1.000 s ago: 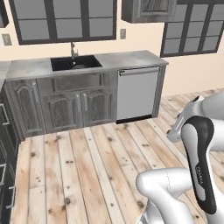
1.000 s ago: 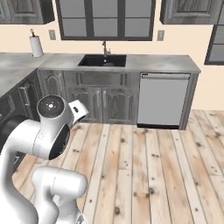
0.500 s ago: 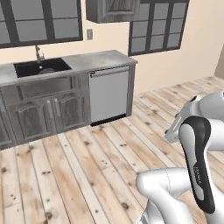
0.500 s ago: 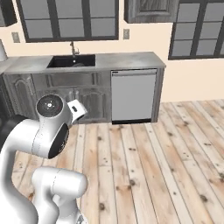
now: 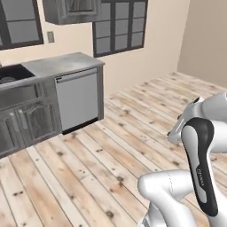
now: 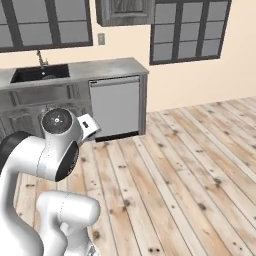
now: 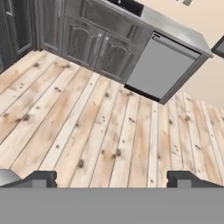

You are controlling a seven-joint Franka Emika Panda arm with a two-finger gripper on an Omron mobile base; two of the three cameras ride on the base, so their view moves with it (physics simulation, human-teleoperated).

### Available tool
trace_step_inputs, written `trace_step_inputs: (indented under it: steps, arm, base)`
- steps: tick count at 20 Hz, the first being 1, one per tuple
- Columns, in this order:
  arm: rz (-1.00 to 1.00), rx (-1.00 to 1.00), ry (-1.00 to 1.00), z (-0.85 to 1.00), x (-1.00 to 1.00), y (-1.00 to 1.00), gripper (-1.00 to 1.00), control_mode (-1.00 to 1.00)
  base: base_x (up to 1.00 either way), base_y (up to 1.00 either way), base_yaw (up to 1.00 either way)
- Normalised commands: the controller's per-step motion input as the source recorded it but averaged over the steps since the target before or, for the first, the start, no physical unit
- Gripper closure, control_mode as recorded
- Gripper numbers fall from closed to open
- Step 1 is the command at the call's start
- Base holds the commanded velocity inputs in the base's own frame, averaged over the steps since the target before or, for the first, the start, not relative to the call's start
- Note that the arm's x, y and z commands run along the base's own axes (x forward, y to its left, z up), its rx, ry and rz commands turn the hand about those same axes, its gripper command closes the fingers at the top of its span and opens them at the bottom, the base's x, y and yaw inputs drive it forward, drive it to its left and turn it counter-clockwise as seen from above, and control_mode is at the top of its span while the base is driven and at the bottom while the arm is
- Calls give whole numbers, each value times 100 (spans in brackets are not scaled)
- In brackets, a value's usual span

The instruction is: Move the pot and pan from the stove into the sink.

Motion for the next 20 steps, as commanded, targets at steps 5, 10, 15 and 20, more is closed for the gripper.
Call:
trace_step_inputs:
  steps: [5, 10, 15, 20]
  arm:
    - [0, 0, 0, 0, 0, 0, -100, 100]
    - [0, 0, 0, 0, 0, 0, -100, 100]
    - [0, 0, 0, 0, 0, 0, -100, 100]
    - [0, 0, 0, 0, 0, 0, -100, 100]
  base:
    - [7, -26, -35]
    - [6, -24, -35]
    - [2, -25, -34]
    - [0, -26, -33]
